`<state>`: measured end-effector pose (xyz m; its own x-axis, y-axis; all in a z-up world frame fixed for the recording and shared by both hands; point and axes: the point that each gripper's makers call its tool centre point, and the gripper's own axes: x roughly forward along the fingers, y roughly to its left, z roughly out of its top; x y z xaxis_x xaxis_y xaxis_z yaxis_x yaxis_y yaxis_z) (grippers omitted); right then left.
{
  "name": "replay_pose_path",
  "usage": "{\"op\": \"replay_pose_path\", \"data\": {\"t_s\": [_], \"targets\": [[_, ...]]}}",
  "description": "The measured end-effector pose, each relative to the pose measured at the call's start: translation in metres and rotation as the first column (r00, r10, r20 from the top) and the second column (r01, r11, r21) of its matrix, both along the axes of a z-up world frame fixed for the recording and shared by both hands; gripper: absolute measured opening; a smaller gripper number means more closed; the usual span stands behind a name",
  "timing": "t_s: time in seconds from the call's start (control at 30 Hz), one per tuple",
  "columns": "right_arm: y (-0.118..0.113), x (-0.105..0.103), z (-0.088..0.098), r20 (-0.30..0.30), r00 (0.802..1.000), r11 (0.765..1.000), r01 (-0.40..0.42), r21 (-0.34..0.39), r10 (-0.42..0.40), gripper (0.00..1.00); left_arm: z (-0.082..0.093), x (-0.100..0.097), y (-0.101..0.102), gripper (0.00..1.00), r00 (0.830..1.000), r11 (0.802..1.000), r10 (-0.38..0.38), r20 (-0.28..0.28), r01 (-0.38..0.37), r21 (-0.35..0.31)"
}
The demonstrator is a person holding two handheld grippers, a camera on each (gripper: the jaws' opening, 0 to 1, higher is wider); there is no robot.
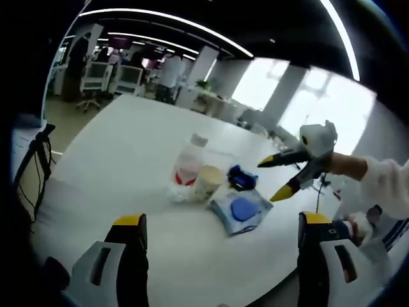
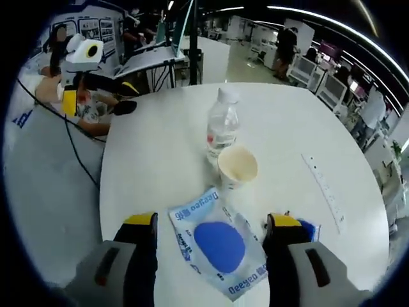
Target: Arrange the tabletop items into an orderly group along one side of the table until the central work area is clear of visible clutter.
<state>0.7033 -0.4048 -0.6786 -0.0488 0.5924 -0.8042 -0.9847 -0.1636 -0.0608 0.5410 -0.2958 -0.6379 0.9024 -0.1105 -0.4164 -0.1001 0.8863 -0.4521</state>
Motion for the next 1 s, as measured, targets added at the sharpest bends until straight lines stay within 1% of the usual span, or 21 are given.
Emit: {"op": "replay_pose_path", "data": {"t_s": [0.07, 0.17, 0.27, 0.33, 0.43, 0.53, 0.67, 0.73, 0.77, 0.83, 0.93, 1.0], "targets": [[0.002, -0.001, -0.002, 0.001, 1.000, 1.000, 0.000, 0.002, 0.000, 0.67, 0.000, 0.000, 0.000, 0.96, 1.000, 1.000, -0.004, -0.003, 0.004, 0.003], [0.003, -0.005, 0.002, 0.002, 1.000, 1.000, 0.004, 0.012, -0.004, 0.67, 0.002, -0.001, 0.000, 0.95, 1.000, 1.000, -0.011, -0.006, 0.011, 0.008], [0.001, -0.005, 0.006, 0.001, 1.000, 1.000, 0.015, 0.024, -0.015, 0.67, 0.004, -0.001, 0.002, 0.95, 1.000, 1.000, -0.016, -0.006, 0.016, 0.012], [-0.003, -0.007, 0.011, 0.003, 0.999, 0.998, 0.040, 0.039, -0.040, 0.66, 0.006, 0.000, 0.003, 0.95, 1.000, 1.000, -0.021, -0.004, 0.021, 0.013], [-0.009, -0.003, 0.017, -0.011, 0.996, 0.993, 0.094, 0.078, -0.093, 0.66, 0.010, 0.003, 0.001, 0.94, 0.999, 0.999, -0.042, -0.002, 0.042, 0.019], [-0.022, 0.000, 0.022, 0.004, 0.990, 0.986, 0.138, 0.095, -0.139, 0.66, 0.014, 0.008, -0.001, 0.93, 0.998, 0.997, -0.069, 0.001, 0.068, 0.027], [-0.046, 0.003, 0.032, 0.009, 0.977, 0.970, 0.212, 0.120, -0.214, 0.65, 0.019, 0.017, -0.008, 0.93, 0.994, 0.993, -0.112, 0.015, 0.112, 0.020], [-0.059, 0.008, 0.033, 0.012, 0.967, 0.958, 0.251, 0.136, -0.255, 0.65, 0.021, 0.023, -0.014, 0.92, 0.988, 0.987, -0.156, 0.019, 0.155, 0.045], [-0.067, 0.008, 0.036, 0.006, 0.960, 0.951, 0.275, 0.140, -0.278, 0.65, 0.022, 0.024, -0.016, 0.92, 0.986, 0.985, -0.163, 0.017, 0.162, 0.054], [-0.080, 0.008, 0.039, 0.004, 0.956, 0.947, 0.289, 0.140, -0.293, 0.65, 0.024, 0.029, -0.021, 0.92, 0.984, 0.982, -0.179, 0.017, 0.177, 0.071], [-0.104, 0.014, 0.043, 0.004, 0.949, 0.938, 0.312, 0.150, -0.316, 0.65, 0.029, 0.034, -0.030, 0.91, 0.982, 0.980, -0.190, 0.024, 0.188, 0.069], [-0.113, 0.019, 0.044, -0.004, 0.943, 0.932, 0.328, 0.157, -0.332, 0.65, 0.035, 0.038, -0.037, 0.91, 0.980, 0.977, -0.196, 0.032, 0.192, 0.089]]}}
